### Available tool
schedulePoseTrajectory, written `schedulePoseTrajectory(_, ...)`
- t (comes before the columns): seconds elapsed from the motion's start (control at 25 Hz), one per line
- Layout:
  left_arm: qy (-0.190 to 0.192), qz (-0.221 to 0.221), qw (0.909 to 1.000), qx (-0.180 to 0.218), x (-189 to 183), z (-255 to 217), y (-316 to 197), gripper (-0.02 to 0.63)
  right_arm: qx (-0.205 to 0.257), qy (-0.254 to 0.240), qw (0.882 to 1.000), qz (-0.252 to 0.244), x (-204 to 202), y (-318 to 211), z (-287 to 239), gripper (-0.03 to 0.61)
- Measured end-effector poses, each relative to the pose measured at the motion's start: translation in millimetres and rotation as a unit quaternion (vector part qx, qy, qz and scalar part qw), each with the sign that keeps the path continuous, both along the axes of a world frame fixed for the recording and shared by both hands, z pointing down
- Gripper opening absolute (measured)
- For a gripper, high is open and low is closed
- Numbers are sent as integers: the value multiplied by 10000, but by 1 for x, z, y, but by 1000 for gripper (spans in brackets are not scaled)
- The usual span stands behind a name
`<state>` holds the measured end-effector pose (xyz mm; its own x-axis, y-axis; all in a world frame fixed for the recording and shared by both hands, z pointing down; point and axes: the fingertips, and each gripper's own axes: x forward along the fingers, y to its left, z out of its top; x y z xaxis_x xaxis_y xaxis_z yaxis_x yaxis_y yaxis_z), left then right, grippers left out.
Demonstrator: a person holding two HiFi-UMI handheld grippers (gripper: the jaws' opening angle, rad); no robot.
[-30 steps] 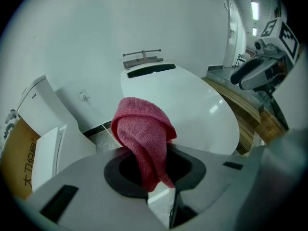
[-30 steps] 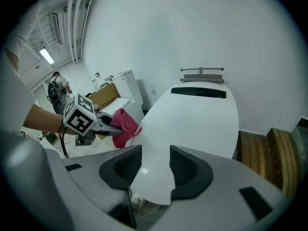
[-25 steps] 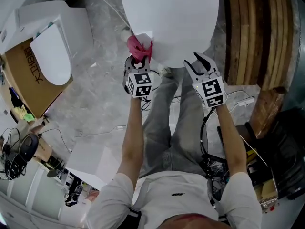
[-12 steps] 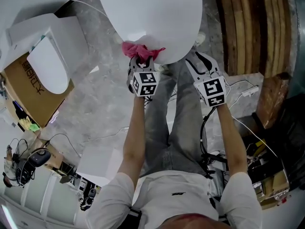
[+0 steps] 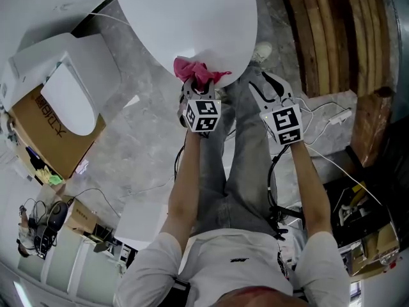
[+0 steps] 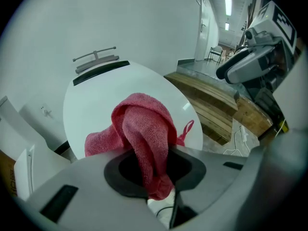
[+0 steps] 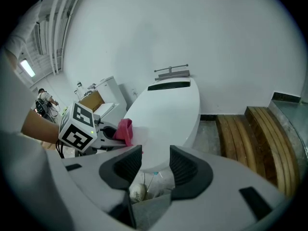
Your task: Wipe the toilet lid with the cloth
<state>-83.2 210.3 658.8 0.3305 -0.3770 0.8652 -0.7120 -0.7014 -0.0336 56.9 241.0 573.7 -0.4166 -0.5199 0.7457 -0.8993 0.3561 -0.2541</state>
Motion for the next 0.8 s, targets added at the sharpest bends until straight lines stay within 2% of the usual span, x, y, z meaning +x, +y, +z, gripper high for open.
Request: schedulePoseTrajectory(0.8, 347, 1076, 9935, -122, 92, -1, 6, 109, -24, 12, 9961, 879, 42, 21, -3, 192)
